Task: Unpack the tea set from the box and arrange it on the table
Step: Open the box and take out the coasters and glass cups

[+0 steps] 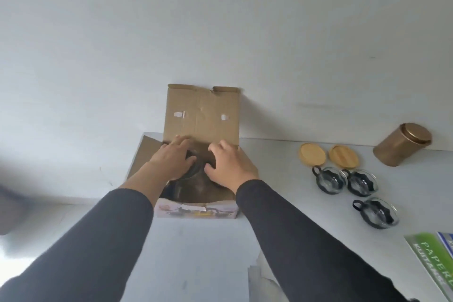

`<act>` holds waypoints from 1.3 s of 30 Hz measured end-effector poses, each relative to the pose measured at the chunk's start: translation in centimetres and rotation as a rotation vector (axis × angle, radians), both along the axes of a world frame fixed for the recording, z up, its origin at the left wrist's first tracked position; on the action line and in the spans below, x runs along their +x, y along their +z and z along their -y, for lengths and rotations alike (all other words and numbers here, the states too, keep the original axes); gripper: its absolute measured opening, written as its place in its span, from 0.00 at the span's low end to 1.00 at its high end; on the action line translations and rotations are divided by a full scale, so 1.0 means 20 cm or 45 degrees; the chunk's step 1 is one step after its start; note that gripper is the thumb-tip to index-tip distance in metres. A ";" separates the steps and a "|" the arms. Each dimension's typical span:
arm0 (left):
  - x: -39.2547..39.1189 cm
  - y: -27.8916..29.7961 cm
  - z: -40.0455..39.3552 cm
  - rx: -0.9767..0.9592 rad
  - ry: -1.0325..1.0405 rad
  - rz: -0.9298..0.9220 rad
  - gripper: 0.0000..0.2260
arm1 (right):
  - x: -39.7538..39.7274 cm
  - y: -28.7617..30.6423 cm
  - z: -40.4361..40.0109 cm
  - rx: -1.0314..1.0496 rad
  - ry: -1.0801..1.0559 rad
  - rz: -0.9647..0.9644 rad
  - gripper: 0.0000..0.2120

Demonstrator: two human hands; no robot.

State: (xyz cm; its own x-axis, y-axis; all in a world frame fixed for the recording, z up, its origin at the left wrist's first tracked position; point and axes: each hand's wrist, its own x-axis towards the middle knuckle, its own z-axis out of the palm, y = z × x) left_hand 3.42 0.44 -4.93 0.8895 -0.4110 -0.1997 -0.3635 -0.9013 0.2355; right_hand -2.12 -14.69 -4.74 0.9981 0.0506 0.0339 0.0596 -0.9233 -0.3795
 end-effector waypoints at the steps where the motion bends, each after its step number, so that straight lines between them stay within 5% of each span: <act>1: 0.00 -0.03 -0.04 -0.008 -0.037 0.004 0.24 | 0.02 -0.03 -0.06 -0.062 -0.038 -0.095 0.19; 7: -0.02 -0.16 -0.13 0.027 -0.157 0.080 0.25 | 0.12 -0.22 -0.16 -0.260 -0.397 -0.415 0.26; 13: -0.01 -0.20 -0.14 -0.006 -0.127 0.111 0.25 | 0.18 -0.32 -0.17 -0.382 -0.511 -0.360 0.21; 19: -0.01 -0.23 -0.15 -0.016 -0.127 0.133 0.25 | 0.18 -0.32 -0.15 -0.481 -0.448 -0.341 0.29; 26: -0.01 -0.23 -0.15 0.006 -0.124 0.143 0.25 | 0.14 -0.15 -0.11 -0.509 -0.313 -0.137 0.34; 32: -0.03 -0.20 -0.12 0.020 -0.084 0.080 0.25 | 0.02 0.02 -0.01 -0.161 -0.290 0.217 0.34; 39: -0.12 -0.06 0.19 -0.317 0.055 0.195 0.22 | -0.17 0.13 0.29 -0.002 -0.385 0.511 0.34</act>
